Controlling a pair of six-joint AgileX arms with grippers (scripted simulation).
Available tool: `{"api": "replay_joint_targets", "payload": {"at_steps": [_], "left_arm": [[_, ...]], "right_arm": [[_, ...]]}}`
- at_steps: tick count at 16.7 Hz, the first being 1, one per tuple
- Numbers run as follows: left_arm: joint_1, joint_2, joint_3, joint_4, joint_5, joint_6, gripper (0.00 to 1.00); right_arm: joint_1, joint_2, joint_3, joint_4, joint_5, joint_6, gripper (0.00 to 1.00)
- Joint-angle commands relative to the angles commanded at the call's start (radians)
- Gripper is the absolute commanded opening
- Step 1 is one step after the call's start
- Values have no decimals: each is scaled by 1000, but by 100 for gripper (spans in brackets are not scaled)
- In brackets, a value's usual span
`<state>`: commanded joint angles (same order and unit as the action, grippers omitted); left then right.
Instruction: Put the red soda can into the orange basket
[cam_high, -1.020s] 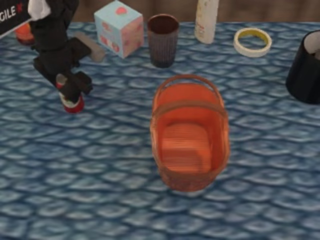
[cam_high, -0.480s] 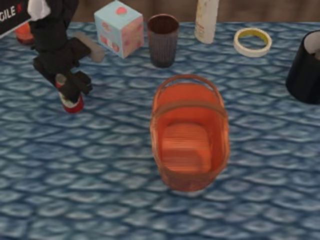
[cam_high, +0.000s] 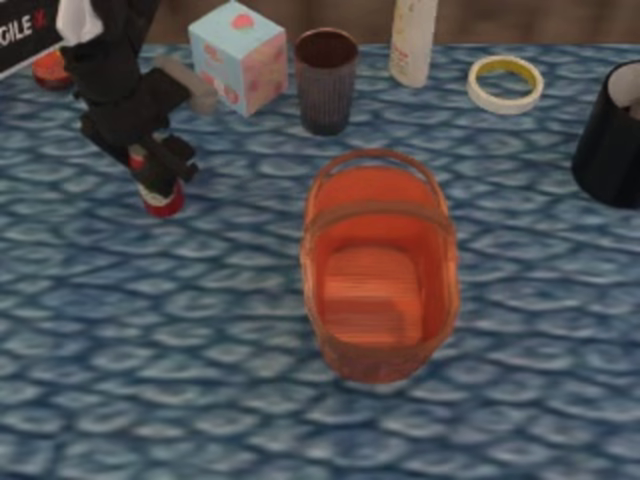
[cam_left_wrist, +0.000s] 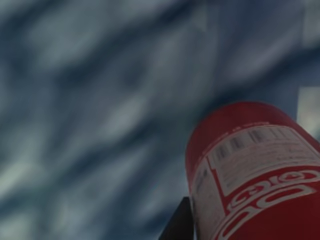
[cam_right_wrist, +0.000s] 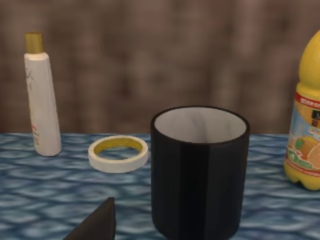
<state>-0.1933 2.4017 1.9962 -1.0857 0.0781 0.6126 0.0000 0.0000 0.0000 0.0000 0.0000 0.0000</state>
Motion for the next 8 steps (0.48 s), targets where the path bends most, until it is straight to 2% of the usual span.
{"api": "replay_joint_targets", "payload": {"at_steps": [4,8], "left_arm": [[-23,-42,-95,245,169,-75,0],[-54,-100,-234,603,399,-182,0]], "right_arm": [[0,0,0,0,0,0,100],[0,0,0,0,0,0,100]]}}
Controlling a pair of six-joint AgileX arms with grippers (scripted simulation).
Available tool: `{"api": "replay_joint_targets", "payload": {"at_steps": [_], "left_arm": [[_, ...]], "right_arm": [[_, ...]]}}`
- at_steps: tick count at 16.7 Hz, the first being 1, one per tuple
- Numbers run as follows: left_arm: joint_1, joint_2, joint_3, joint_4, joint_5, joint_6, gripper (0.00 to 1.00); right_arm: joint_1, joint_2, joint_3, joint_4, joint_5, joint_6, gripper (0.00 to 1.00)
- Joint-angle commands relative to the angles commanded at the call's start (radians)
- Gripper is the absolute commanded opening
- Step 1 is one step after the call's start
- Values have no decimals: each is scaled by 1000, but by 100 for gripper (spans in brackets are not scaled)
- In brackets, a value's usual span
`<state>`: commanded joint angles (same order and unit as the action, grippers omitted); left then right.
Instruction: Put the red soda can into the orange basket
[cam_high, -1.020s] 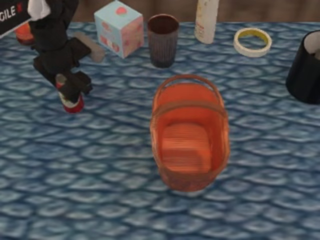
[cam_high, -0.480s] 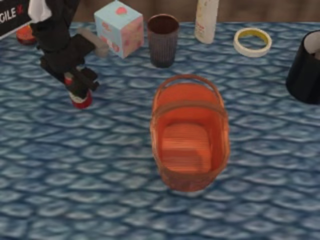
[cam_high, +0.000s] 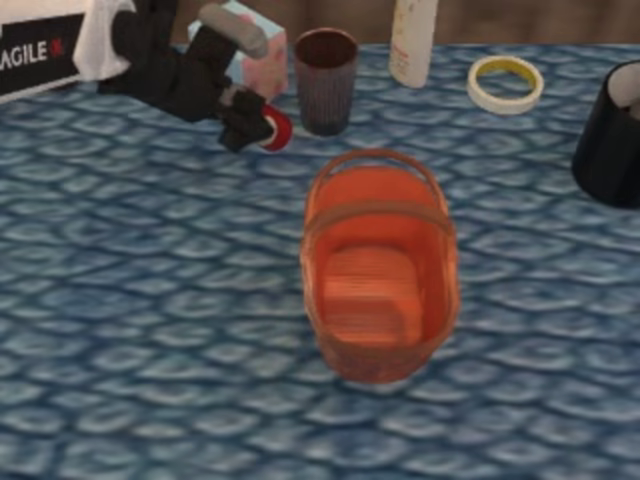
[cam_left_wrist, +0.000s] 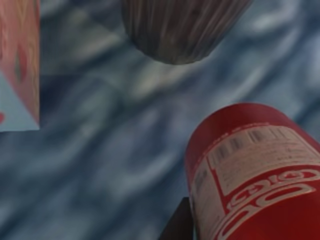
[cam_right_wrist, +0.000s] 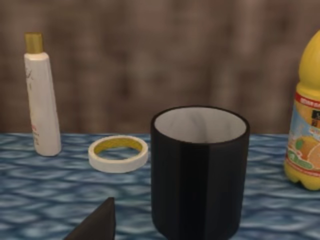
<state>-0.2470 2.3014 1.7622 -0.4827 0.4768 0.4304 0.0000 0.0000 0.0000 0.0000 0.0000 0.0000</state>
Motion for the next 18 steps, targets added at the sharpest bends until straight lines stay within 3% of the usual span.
{"api": "replay_joint_targets", "payload": {"at_steps": [7,11,15,18], "left_arm": [[-53,-141,-302,710,436,-222,0],[-77,-229,-446,1034,642,-324,0],[-90,-290,-528,1200,762,-379,0],[-92,-299,-538,1219,778,-386,0]], "right_arm": [[0,0,0,0,0,0,100],[0,0,0,0,0,0,100],[0,0,0,0,0,0,100],[0,0,0,0,0,0,100]]}}
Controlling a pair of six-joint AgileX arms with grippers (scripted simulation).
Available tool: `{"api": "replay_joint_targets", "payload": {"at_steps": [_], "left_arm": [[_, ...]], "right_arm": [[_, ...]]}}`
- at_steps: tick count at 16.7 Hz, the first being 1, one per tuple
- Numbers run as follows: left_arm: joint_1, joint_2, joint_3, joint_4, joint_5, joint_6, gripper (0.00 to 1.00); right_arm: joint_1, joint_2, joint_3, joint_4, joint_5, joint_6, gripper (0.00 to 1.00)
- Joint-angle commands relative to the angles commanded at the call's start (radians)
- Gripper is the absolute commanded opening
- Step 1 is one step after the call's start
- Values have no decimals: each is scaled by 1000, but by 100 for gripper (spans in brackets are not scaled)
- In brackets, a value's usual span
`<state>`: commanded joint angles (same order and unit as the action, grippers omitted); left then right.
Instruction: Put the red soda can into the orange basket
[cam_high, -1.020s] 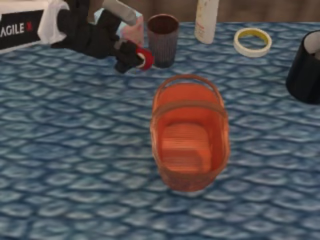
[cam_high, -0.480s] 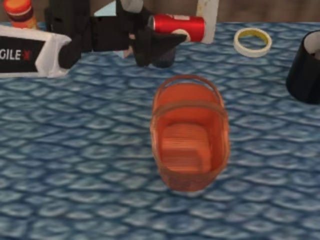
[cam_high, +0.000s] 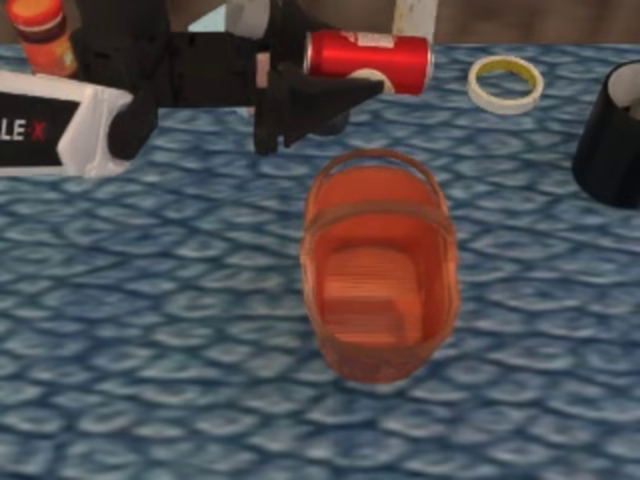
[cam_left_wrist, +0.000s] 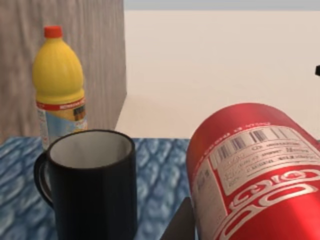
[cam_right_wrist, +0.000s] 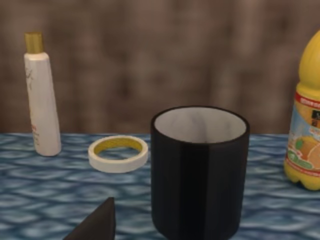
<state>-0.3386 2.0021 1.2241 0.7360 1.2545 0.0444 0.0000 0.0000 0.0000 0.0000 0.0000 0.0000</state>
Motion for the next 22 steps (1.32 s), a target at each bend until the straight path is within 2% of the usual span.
{"api": "replay_joint_targets", "payload": {"at_steps": [5,13,18,22], "left_arm": [[7,19,0,15,-1,2,0],[23,234,-76,319,4,-3,0],[26,255,-86,345,2,-4,0],[26,255,-86,345,2,-4,30]], "right_arm": [[0,0,0,0,0,0,100],[0,0,0,0,0,0,100],[0,0,0,0,0,0,100],[0,0,0,0,0,0,100]]}}
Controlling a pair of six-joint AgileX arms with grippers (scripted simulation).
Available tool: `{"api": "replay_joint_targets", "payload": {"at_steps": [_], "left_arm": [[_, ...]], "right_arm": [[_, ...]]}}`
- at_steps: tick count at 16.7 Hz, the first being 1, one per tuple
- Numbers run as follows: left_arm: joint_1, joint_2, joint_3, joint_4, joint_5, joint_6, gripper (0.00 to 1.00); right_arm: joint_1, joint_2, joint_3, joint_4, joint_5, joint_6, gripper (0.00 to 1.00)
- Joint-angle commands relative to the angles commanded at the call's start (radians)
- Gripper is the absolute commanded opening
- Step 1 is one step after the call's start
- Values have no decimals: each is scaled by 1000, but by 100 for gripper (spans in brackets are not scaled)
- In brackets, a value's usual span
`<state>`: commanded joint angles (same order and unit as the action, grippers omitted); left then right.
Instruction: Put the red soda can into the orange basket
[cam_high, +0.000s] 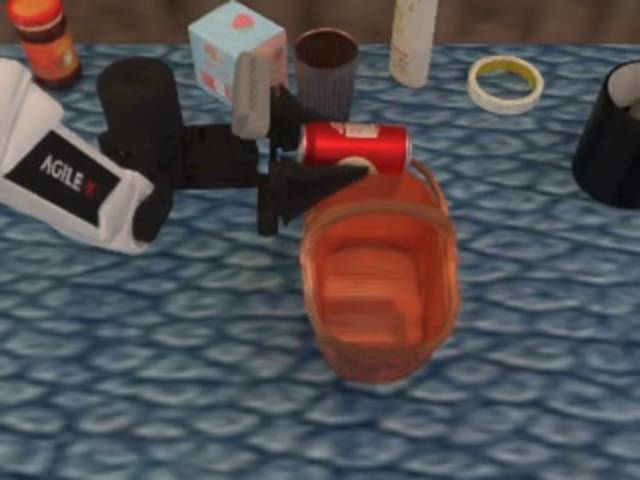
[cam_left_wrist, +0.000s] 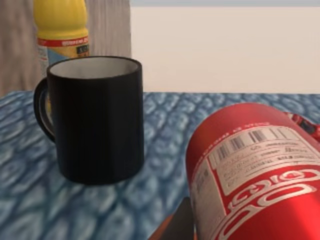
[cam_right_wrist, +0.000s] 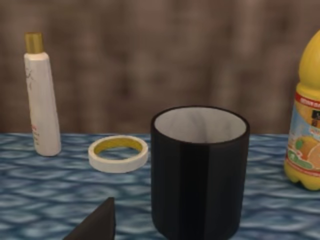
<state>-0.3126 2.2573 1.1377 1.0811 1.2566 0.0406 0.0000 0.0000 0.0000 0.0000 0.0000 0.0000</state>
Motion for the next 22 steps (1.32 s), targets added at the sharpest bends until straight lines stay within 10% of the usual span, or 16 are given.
{"api": "replay_joint_targets", "payload": {"at_steps": [9,22], "left_arm": [[0,0,0,0,0,0,98],[11,-57,-22,-29,-43,-12,100]], "right_arm": [[0,0,0,0,0,0,100],[28,59,59,-54,-4,-36,100]]}}
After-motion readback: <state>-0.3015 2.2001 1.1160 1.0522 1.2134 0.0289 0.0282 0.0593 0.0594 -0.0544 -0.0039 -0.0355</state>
